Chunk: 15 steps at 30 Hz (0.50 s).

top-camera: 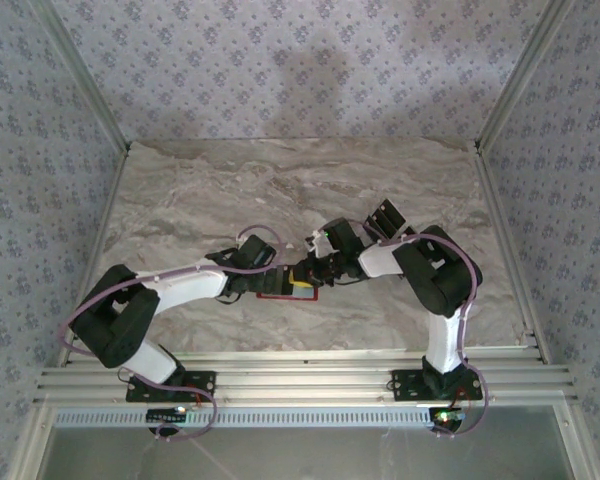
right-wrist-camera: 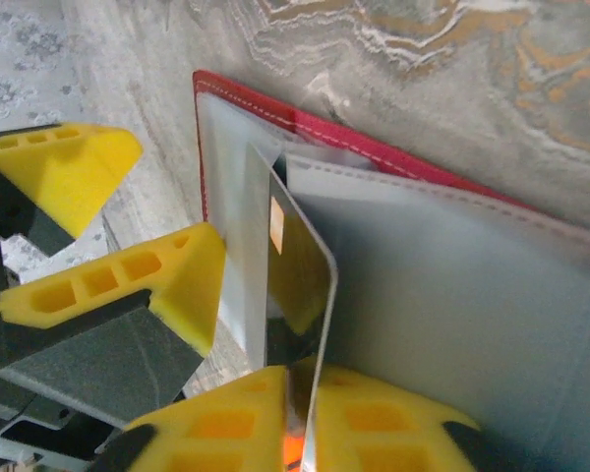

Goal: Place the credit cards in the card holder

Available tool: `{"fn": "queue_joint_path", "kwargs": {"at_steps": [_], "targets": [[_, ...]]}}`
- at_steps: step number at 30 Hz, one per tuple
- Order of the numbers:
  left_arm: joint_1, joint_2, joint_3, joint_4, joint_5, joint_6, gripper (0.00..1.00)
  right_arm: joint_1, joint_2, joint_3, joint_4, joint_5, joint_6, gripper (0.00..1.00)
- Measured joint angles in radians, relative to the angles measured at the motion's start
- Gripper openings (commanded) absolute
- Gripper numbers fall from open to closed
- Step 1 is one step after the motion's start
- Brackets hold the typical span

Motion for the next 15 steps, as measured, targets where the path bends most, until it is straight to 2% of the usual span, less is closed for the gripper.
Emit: {"fn": "queue_joint_path", "kwargs": {"at_steps": [5, 8, 13, 15], "targets": [[0.008, -0.05, 0.003, -0.063, -0.003, -0.014, 0.97, 0.008, -0.042, 0.031, -0.115, 0.04, -0.04, 0.42], [0.019, -0.081, 0.013, -0.085, -0.003, -0.022, 0.97, 0.008, -0.068, 0.051, -0.195, 0.074, -0.07, 0.47], [0.058, -0.126, 0.016, -0.106, -0.003, -0.021, 0.97, 0.008, -0.124, 0.088, -0.325, 0.138, -0.11, 0.47], [0.078, -0.137, 0.016, -0.109, -0.002, -0.021, 0.97, 0.011, -0.15, 0.103, -0.373, 0.173, -0.13, 0.45]]}}
